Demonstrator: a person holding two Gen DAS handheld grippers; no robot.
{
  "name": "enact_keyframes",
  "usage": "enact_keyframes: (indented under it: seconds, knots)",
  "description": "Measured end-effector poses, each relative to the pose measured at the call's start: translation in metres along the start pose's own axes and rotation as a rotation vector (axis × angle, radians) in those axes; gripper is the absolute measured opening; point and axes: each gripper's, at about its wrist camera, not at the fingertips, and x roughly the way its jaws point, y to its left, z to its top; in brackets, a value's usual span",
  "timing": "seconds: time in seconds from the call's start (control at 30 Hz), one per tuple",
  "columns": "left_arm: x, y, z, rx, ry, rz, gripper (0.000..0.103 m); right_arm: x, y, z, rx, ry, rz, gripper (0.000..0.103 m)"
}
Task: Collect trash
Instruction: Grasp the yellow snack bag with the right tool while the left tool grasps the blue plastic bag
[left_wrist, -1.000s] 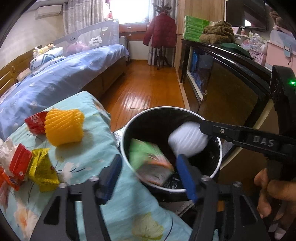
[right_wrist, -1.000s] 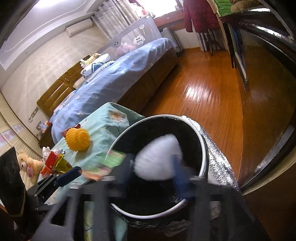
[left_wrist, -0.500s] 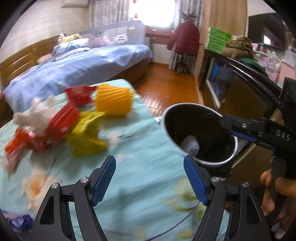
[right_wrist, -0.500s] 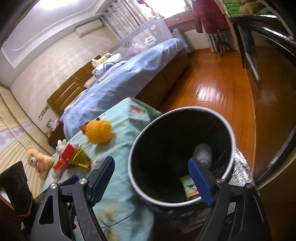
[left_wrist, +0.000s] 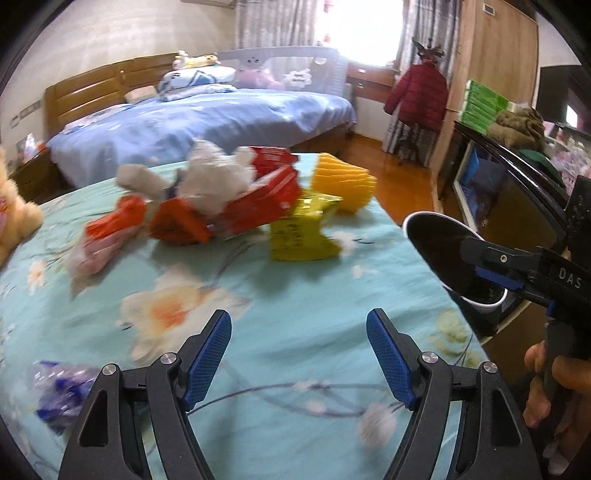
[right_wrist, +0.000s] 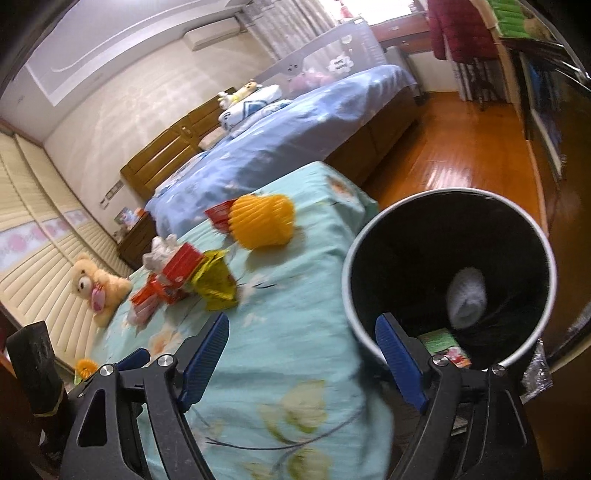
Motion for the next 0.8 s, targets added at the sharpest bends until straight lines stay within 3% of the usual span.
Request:
enact_keyframes:
  seconds: [0.53, 0.8]
  knots:
    - [-0.068, 0.076, -0.054, -0.168, 0.049, 0.108, 0.076, 0.026, 0.047, -0.020, -0.057, 0.065, 0.089, 0.083]
    - [-0.054, 0.103, -0.029, -0.226, 0.043, 0.127, 0.079, 0.034, 0.051, -0.018, -0.062, 0.071, 0.082, 0.083]
